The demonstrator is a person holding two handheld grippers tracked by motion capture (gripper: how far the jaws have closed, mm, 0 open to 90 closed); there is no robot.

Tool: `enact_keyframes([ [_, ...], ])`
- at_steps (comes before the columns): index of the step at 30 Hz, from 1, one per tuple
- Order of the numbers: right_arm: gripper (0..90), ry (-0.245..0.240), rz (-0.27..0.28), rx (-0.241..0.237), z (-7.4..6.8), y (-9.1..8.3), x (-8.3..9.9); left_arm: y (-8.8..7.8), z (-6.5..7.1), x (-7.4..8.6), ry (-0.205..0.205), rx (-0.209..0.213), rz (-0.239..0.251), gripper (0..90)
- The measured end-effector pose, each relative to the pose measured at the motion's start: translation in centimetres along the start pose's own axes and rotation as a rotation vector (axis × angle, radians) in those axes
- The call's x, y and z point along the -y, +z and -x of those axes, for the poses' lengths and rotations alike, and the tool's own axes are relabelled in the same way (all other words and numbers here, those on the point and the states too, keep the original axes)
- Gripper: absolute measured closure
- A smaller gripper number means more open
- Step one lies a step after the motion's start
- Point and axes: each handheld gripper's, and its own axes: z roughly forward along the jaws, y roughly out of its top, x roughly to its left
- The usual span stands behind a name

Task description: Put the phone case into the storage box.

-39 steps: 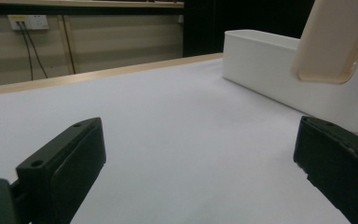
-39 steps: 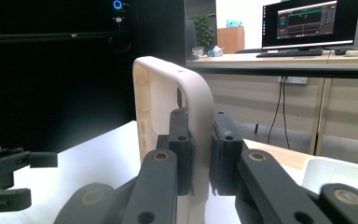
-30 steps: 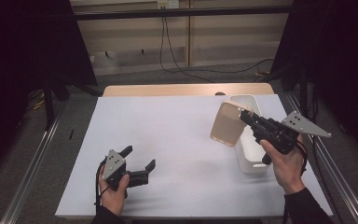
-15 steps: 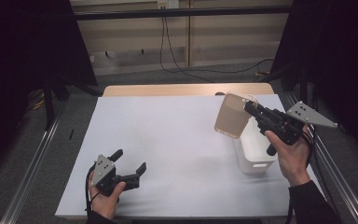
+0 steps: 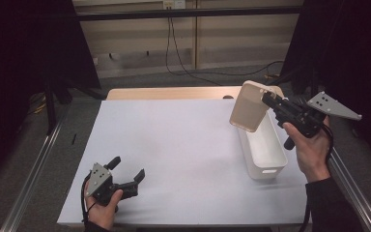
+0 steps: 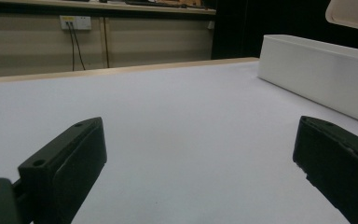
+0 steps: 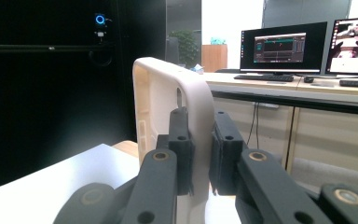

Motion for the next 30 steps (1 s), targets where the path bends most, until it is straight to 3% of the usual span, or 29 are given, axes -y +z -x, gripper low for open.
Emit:
enact_keyframes([
  [1, 81.0, -0.003, -0.002, 0.002, 0.3, 0.1, -0.1, -0.1, -0.1, 0.0, 0.013, 0.001, -0.003, 2.6],
  [9, 81.0, -0.004, -0.014, 0.033, 3.0, 0.5, -0.2, -1.0, -0.5, 0.2, -0.009, -0.007, 0.003, 2.5],
  [13, 81.0, -0.018, -0.015, -0.025, 4.0, 0.8, -0.3, -1.0, -0.5, 0.2, -0.032, 0.007, 0.014, 2.4],
  [16, 81.0, -0.020, -0.021, -0.028, 4.6, 1.3, -0.2, -1.0, -0.4, 0.1, -0.018, 0.003, 0.017, 2.4],
  [18, 81.0, -0.016, -0.023, -0.032, 5.0, 1.6, 0.1, -1.0, -0.4, 0.1, -0.033, 0.009, 0.015, 2.4],
  [27, 81.0, -0.023, -0.017, -0.008, 6.7, 3.1, 1.0, -0.9, -0.4, 0.0, -0.011, -0.004, 0.005, 2.5],
  [30, 81.0, -0.046, -0.027, 0.004, 7.1, 3.7, 1.1, -1.0, -0.1, -0.1, 0.004, -0.010, 0.001, 2.7],
])
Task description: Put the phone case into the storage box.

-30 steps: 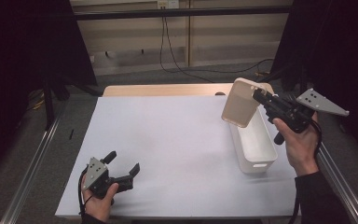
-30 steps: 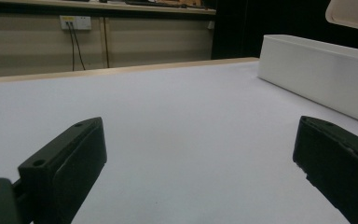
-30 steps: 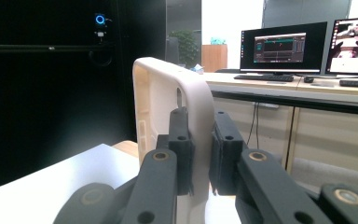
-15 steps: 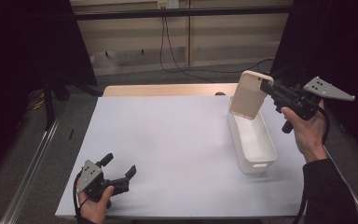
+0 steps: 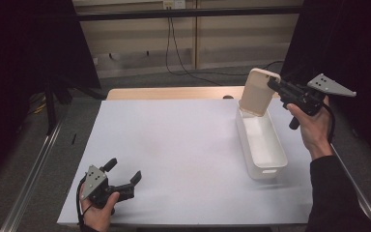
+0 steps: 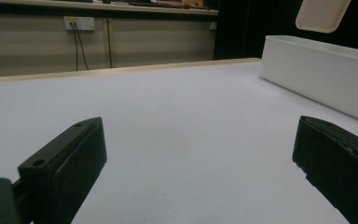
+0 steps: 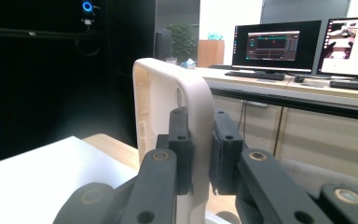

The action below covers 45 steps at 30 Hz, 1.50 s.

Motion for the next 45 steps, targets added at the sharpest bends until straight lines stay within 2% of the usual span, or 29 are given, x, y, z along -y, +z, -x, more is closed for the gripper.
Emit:
enact_keyframes([
  [2, 81.0, -0.001, -0.009, 0.004, 0.2, 0.4, 0.0, 0.1, 0.1, 0.0, -0.024, 0.018, 0.004, 2.7],
  [4, 81.0, -0.011, -0.021, 0.012, 0.4, 0.8, 0.2, 0.1, 0.2, 0.0, -0.009, 0.014, 0.002, 2.7],
  [6, 81.0, -0.023, -0.032, 0.023, 0.6, 1.0, 0.6, 0.2, 0.2, 0.0, -0.023, 0.020, 0.006, 2.7],
  [7, 81.0, -0.024, -0.034, 0.026, 0.8, 1.1, 0.8, 0.1, 0.1, 0.0, -0.012, 0.013, 0.000, 2.7],
  [10, 81.0, -0.017, -0.044, 0.035, 1.2, 1.4, 1.3, 0.2, 0.1, 0.0, -0.021, 0.009, 0.004, 2.7],
  [13, 81.0, -0.027, -0.051, 0.042, 1.5, 1.6, 1.6, 0.3, 0.1, 0.1, -0.018, 0.010, 0.000, 2.7],
  [28, 81.0, -0.011, -0.084, 0.072, 2.5, 3.0, 3.9, 0.4, 0.0, 0.0, 0.013, 0.002, -0.007, 3.5],
  [34, 81.0, -0.009, -0.100, 0.095, 2.9, 3.5, 4.8, 0.5, -0.1, 0.0, 0.005, -0.003, -0.007, 3.5],
  [40, 81.0, -0.004, -0.128, 0.107, 3.1, 3.7, 6.4, 0.5, -0.1, 0.0, 0.013, -0.006, -0.014, 3.5],
  [45, 81.0, 0.008, -0.130, 0.127, 3.3, 3.8, 7.4, 0.5, -0.1, 0.0, 0.018, -0.007, -0.016, 3.5],
])
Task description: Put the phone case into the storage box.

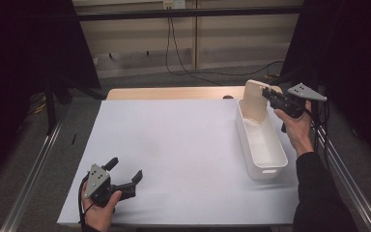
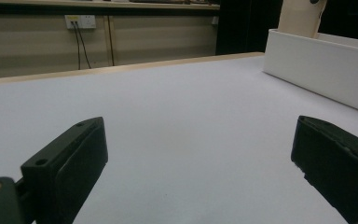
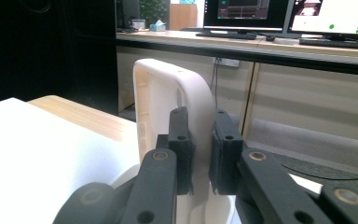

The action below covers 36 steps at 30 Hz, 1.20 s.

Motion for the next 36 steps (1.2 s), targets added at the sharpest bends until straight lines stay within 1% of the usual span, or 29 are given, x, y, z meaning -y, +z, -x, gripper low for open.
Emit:
enact_keyframes([
  [2, 81.0, -0.004, 0.002, 0.002, -0.1, 0.1, 0.2, 0.0, 0.0, 0.0, -0.001, -0.001, 0.001, 3.5],
  [4, 81.0, -0.010, -0.007, 0.000, -0.3, 0.3, 0.4, 0.0, 0.0, 0.0, 0.005, -0.002, -0.003, 3.5],
  [8, 80.9, -0.025, -0.024, 0.006, -0.6, 0.8, 0.6, 0.0, 0.0, 0.0, 0.002, -0.004, -0.001, 3.6],
  [11, 81.0, -0.026, -0.022, 0.011, -0.6, 1.0, 0.7, 0.0, 0.1, 0.0, 0.004, -0.001, -0.004, 3.7],
  [13, 80.9, -0.035, -0.026, 0.015, -0.6, 1.1, 0.9, 0.0, 0.1, 0.0, 0.003, -0.001, 0.000, 3.7],
  [15, 80.9, -0.037, -0.025, 0.017, -0.7, 1.2, 0.9, 0.0, 0.0, 0.0, 0.009, -0.006, -0.002, 3.9],
  [17, 80.9, -0.037, -0.023, 0.019, -0.7, 1.3, 1.0, 0.0, 0.0, 0.0, 0.003, -0.005, 0.000, 4.0],
  [21, 80.9, -0.039, -0.023, 0.019, -0.8, 1.5, 1.2, 0.0, 0.0, 0.0, 0.007, -0.007, -0.002, 4.0],
  [22, 80.8, -0.044, -0.028, 0.023, -0.8, 1.6, 1.2, 0.0, 0.0, 0.0, 0.009, -0.006, -0.003, 4.0],
  [25, 80.7, -0.052, -0.037, 0.030, -0.6, 1.7, 1.3, 0.1, 0.0, 0.0, 0.000, 0.000, -0.004, 4.1],
  [28, 80.3, -0.050, -0.035, 0.042, -0.3, 1.7, 1.5, 0.2, 0.0, 0.0, 0.002, -0.001, -0.003, 4.3],
  [31, 78.4, -0.057, -0.041, 0.049, -0.1, 1.8, 1.5, 0.2, 0.1, 0.0, 0.001, -0.001, -0.005, 4.2],
  [32, 77.4, -0.059, -0.049, 0.061, -0.1, 1.8, 1.4, 0.2, 0.1, 0.0, 0.001, -0.001, -0.006, 4.3],
  [36, 75.2, -0.046, -0.054, 0.083, 0.2, 2.1, 1.5, 0.2, 0.1, 0.0, 0.003, -0.003, -0.007, 4.3],
])
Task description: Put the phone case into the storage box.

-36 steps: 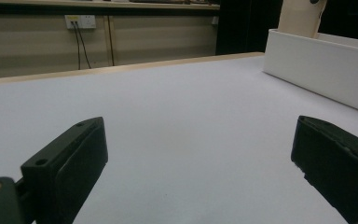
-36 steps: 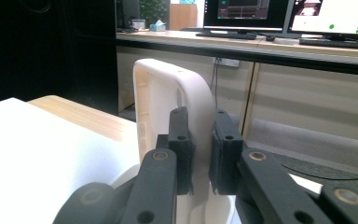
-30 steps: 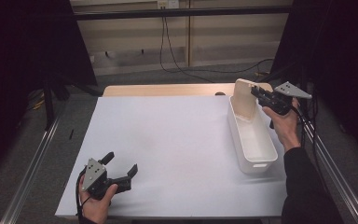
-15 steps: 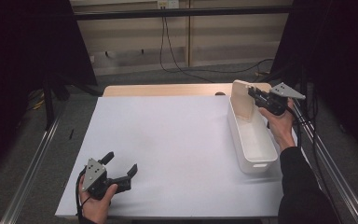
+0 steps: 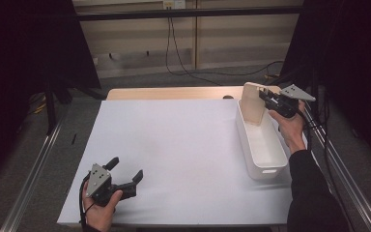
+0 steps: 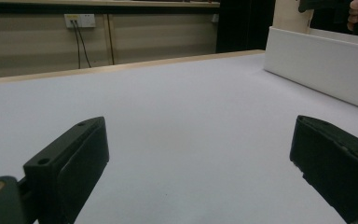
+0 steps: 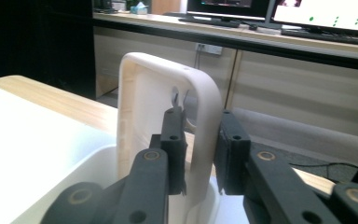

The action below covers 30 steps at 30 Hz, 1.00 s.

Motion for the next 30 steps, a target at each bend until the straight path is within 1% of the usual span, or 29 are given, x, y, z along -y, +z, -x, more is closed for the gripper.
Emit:
enact_keyframes([
  [2, 74.0, 0.006, -0.005, 0.014, 0.1, 0.2, 0.1, 0.0, 0.0, 0.0, -0.001, -0.001, 0.001, 4.3],
  [4, 73.3, 0.010, -0.008, 0.019, 0.2, 0.3, 0.1, 0.0, 0.0, 0.0, 0.003, -0.001, -0.001, 4.3],
  [7, 72.0, 0.010, -0.013, 0.027, 0.3, 0.4, 0.2, 0.1, 0.0, 0.0, -0.004, -0.001, 0.002, 4.3],
  [11, 70.3, 0.005, -0.030, 0.028, 0.3, 0.7, -0.1, 0.1, -0.1, 0.0, 0.003, -0.002, -0.001, 4.3],
  [13, 70.9, 0.014, -0.031, 0.024, 0.3, 0.9, -0.2, 0.1, -0.1, 0.0, 0.004, -0.002, -0.001, 4.4],
  [14, 70.9, 0.017, -0.033, 0.028, 0.3, 0.9, -0.2, 0.1, 0.0, 0.0, -0.001, 0.000, 0.001, 4.4],
  [16, 70.6, 0.018, -0.033, 0.027, 0.3, 1.0, -0.2, 0.1, -0.1, 0.0, 0.008, 0.002, -0.004, 4.8],
  [18, 70.3, 0.013, -0.039, 0.032, 0.4, 1.1, -0.1, 0.1, 0.0, 0.0, 0.006, 0.002, -0.002, 4.7],
  [24, 70.3, 0.020, -0.034, 0.035, 0.3, 1.4, 0.0, 0.2, 0.0, 0.0, 0.008, -0.003, -0.005, 4.6],
  [30, 68.1, 0.025, -0.037, 0.047, 0.4, 1.7, 0.0, 0.2, 0.0, 0.0, 0.008, -0.002, -0.006, 4.6],
])
